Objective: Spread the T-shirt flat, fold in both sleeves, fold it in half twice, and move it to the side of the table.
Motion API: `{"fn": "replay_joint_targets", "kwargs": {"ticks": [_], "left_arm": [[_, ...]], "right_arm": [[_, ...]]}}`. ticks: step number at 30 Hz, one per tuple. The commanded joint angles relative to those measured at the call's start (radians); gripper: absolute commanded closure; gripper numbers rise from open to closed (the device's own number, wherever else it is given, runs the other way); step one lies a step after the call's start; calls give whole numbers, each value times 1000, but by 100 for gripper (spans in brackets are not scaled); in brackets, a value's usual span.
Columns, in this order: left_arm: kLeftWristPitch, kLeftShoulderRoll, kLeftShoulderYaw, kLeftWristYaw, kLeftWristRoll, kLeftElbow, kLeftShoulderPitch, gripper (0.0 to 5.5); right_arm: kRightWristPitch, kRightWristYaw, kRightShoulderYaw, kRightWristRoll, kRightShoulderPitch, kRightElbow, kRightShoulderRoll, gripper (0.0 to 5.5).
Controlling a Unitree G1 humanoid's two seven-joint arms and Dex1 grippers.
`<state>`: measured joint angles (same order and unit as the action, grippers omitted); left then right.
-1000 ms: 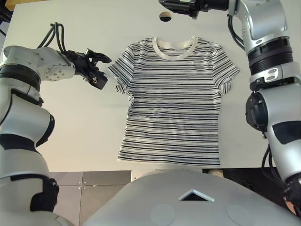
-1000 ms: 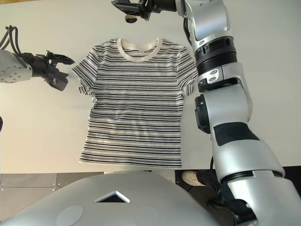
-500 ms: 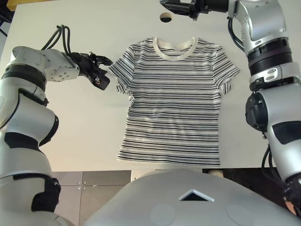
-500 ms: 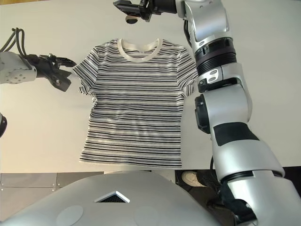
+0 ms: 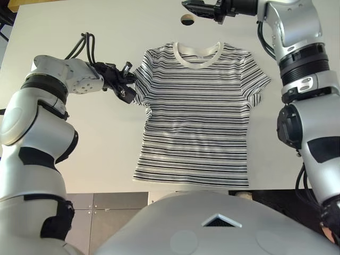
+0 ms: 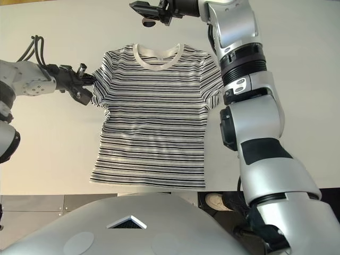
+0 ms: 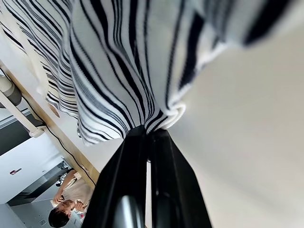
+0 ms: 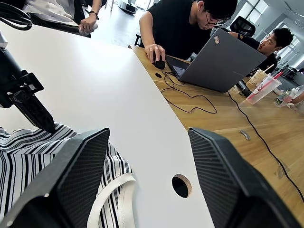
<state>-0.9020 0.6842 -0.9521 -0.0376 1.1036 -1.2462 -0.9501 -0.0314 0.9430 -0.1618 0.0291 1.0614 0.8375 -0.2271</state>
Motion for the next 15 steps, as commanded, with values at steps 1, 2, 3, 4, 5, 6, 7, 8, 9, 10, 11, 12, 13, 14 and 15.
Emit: {"fn": "replay_joint_targets", "kwargs": {"ticks": [1,2,3,4,5,6,7,8,9,10,11,12,13,14,15], "left_arm": [[-6,-43,-46,21,37,-22,68,539],[-9,-39,-46,22,37,-23,65,539],[-15,-31,-45,22,36,-22,61,539],[-20,-24,-44,22,35,-22,58,539],[-25,-12,-45,22,37,-19,53,539],[-31,-3,-46,22,39,-16,46,539],[-36,5,-47,22,40,-14,41,539],[-42,15,-46,22,39,-12,35,539],[-47,23,-45,22,38,-10,30,539],[-55,33,-44,25,35,-6,26,539],[-65,43,-44,28,33,-2,22,539],[-71,50,-46,30,34,3,18,539],[-78,58,-45,35,32,6,16,539],[-85,69,-41,42,27,8,13,539],[-91,82,-34,51,19,7,13,539]], "right_arm": [[4,4,0,-5,-4,-19,-3,244],[4,6,0,-7,-5,-21,-3,244],[3,6,0,-7,-7,-21,-3,244],[2,5,0,-7,-8,-19,-3,244],[1,5,0,-6,-10,-18,-4,244],[2,5,0,-6,-13,-20,-7,244],[2,5,0,-6,-16,-22,-9,244],[3,5,0,-6,-18,-23,-10,244],[3,5,0,-6,-19,-25,-10,244],[2,6,0,-5,-18,-24,-10,244],[2,6,-1,-5,-18,-23,-9,244],[1,6,-1,-5,-18,-22,-9,244],[0,6,-1,-5,-18,-22,-8,244],[-1,6,-2,-5,-20,-22,-6,244],[-2,6,-4,-5,-21,-22,-4,244]]}}
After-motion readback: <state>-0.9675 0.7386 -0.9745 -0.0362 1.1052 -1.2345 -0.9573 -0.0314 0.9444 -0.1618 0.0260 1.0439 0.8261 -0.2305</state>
